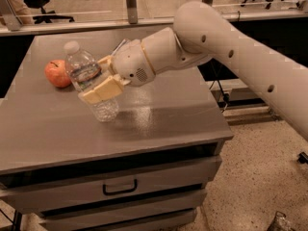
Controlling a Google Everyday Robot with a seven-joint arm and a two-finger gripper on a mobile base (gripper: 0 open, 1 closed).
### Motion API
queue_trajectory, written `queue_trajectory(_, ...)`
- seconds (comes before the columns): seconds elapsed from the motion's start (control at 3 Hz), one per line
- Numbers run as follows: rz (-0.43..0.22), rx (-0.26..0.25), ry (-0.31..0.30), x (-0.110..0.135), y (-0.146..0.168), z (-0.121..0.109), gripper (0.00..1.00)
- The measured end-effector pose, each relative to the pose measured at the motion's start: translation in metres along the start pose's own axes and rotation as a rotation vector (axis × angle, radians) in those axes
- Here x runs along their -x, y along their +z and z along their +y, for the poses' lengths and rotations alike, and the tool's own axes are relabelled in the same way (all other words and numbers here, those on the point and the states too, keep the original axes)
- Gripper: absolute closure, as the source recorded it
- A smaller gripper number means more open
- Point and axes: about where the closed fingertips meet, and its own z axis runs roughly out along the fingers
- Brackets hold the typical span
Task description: Knock water bottle over
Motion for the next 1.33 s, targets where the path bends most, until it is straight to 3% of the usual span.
queue_trajectory(0.67, 0.424, -0.046, 0.055, 0.005, -0.051, -0.007, 1.0)
queue_trajectory(1.33, 0.851, -0.066, 0.13, -0.026, -0.081, -0.008, 1.0)
